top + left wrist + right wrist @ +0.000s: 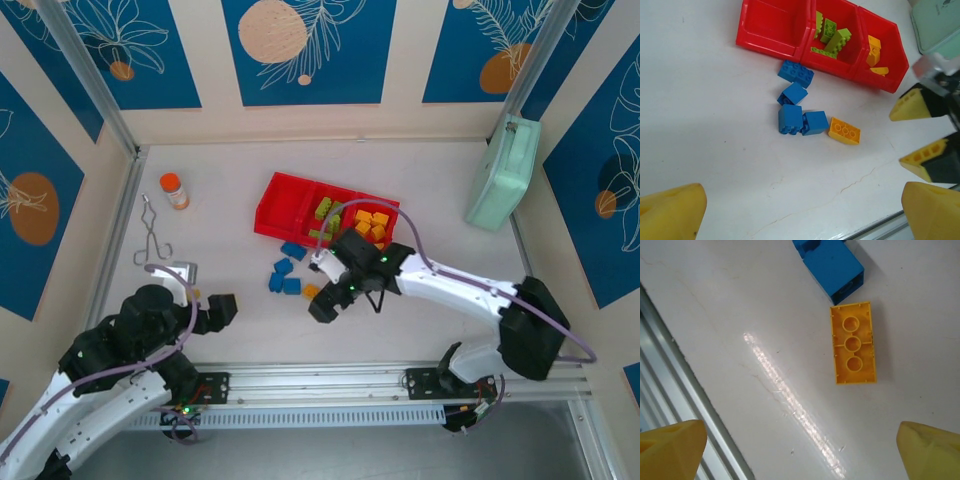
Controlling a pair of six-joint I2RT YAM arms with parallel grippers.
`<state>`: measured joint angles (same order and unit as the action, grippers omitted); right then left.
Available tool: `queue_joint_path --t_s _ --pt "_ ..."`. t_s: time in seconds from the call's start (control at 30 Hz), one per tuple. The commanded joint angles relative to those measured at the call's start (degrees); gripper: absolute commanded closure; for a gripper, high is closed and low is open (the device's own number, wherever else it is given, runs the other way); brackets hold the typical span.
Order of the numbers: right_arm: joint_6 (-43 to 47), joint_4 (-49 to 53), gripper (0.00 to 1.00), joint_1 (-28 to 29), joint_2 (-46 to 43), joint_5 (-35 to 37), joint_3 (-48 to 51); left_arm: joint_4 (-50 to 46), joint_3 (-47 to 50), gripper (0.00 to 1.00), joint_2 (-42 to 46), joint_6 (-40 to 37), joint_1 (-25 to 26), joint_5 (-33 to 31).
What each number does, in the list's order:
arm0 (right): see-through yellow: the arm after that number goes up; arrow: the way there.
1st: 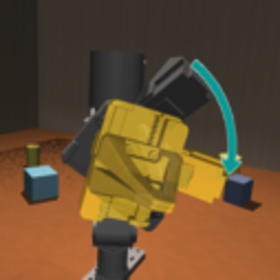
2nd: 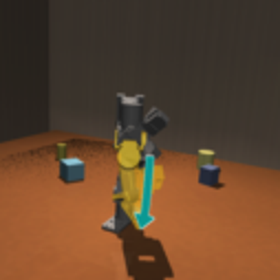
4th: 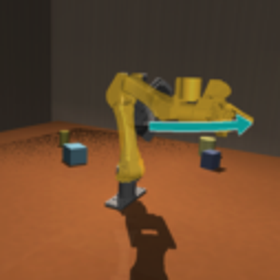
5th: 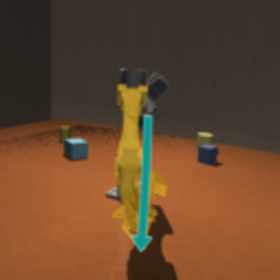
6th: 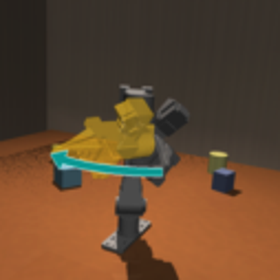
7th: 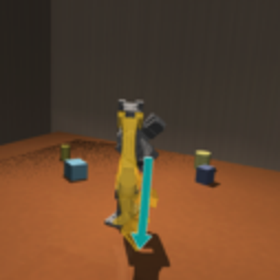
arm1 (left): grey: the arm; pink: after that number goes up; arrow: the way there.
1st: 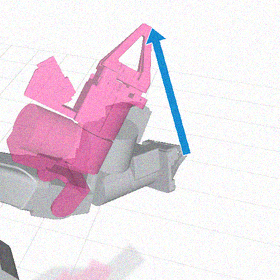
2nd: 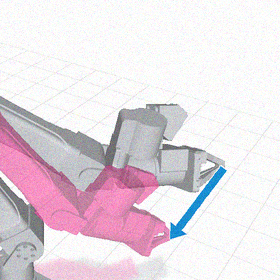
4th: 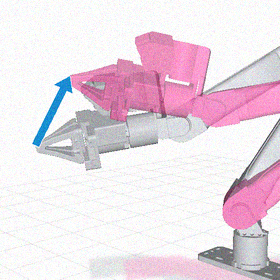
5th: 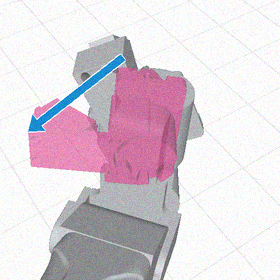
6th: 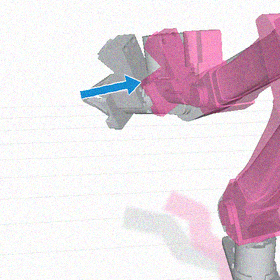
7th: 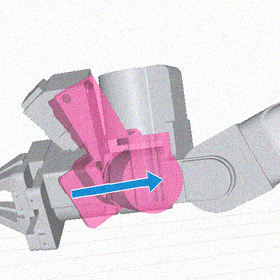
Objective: Sort the legos into containers by color
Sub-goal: Pick up the lego from the center of the table.
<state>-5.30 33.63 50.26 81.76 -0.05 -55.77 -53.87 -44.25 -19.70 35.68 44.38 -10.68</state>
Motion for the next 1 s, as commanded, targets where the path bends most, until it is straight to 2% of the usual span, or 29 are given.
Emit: queue_joint_path --t_s 0.0,0.2,0.3,0.4,0.63,0.8,0.97 --pt "1.18 1.78 0.03 0.35 4.58 3.30 -2.15 -1.47 -2.51 0.01 -0.64 -4.08 -0.13 1.06" --pt "3.92 0.87 0.03 2.01 10.53 10.41 -3.81 0.82 -1.03 0.01 -0.78 -5.55 -0.16 2.59" --pt "3.99 -1.46 0.02 3.10 11.59 17.07 -4.12 1.04 -0.84 0.01 -1.20 -5.80 -0.16 2.86" --pt "5.33 -5.12 0.02 4.41 11.41 19.42 -3.41 1.59 -0.60 0.01 -1.48 -6.27 -0.12 4.03" --pt "9.31 -8.95 0.06 6.50 14.33 17.81 -4.19 2.07 -0.49 0.01 -1.68 -6.86 -0.14 5.93" --pt "10.40 -6.03 0.17 6.58 19.37 16.13 -7.38 2.46 -0.22 0.01 -1.74 -6.76 -0.07 6.24" --pt "10.02 -5.41 0.21 6.47 21.65 16.66 -8.30 2.46 -0.22 0.01 -2.36 -7.02 -0.08 6.46"
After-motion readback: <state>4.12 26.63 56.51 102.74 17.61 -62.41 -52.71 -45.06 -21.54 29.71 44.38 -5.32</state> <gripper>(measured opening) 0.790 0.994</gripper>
